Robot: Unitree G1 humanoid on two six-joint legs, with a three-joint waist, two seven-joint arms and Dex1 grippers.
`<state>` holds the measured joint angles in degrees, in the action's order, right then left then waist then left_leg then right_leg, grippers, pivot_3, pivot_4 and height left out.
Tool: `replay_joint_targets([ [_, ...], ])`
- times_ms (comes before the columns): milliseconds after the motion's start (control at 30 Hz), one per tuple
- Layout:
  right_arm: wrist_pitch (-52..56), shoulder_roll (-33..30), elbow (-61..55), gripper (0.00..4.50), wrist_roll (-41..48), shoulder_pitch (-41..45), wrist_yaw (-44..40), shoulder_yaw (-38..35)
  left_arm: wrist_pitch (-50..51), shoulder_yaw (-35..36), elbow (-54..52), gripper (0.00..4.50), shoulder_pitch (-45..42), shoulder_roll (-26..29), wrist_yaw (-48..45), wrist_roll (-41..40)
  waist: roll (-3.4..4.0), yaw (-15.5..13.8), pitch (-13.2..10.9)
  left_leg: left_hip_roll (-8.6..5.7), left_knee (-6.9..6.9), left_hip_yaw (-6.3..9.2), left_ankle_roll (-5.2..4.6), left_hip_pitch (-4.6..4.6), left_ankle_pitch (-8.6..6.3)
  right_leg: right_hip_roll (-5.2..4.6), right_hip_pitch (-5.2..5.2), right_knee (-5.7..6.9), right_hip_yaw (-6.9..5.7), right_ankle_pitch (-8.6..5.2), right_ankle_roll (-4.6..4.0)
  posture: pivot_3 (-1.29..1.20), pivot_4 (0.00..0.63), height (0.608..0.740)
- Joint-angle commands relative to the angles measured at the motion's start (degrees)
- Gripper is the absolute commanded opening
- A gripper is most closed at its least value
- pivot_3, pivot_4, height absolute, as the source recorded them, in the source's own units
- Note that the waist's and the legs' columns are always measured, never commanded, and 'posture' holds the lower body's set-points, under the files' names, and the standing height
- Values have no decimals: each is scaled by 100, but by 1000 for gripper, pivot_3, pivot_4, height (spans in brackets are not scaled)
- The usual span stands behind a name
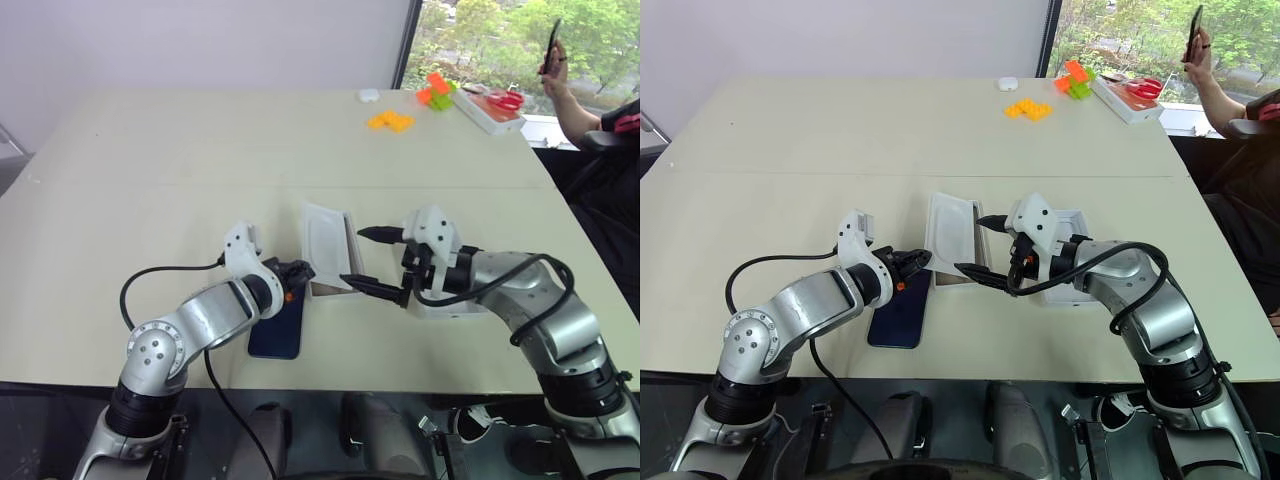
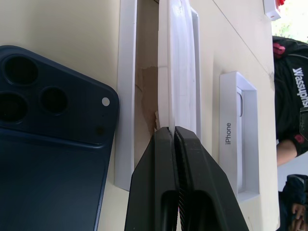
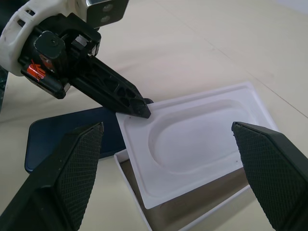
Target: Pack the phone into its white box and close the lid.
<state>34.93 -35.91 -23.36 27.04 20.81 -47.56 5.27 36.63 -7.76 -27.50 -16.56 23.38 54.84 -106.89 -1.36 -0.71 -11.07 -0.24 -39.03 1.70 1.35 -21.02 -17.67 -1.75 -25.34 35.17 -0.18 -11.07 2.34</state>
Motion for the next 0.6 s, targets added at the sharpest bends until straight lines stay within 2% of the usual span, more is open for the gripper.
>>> replay_joint_targets([
  [33,-59,-57,-4,4500,-92,57,67,-109,-28,17,-140,17,-36,-18,-87,-51,0,0,0,0,0,0,0,0,0,0,0,0,0,0,0,0,150,730],
  [600,36,-452,81,4500,-217,-144,77,-331,89,-79,49,17,-160,-66,-234,-48,0,-1,-1,0,0,1,0,-3,0,2,0,-3,-1,-11,16,0,150,730],
])
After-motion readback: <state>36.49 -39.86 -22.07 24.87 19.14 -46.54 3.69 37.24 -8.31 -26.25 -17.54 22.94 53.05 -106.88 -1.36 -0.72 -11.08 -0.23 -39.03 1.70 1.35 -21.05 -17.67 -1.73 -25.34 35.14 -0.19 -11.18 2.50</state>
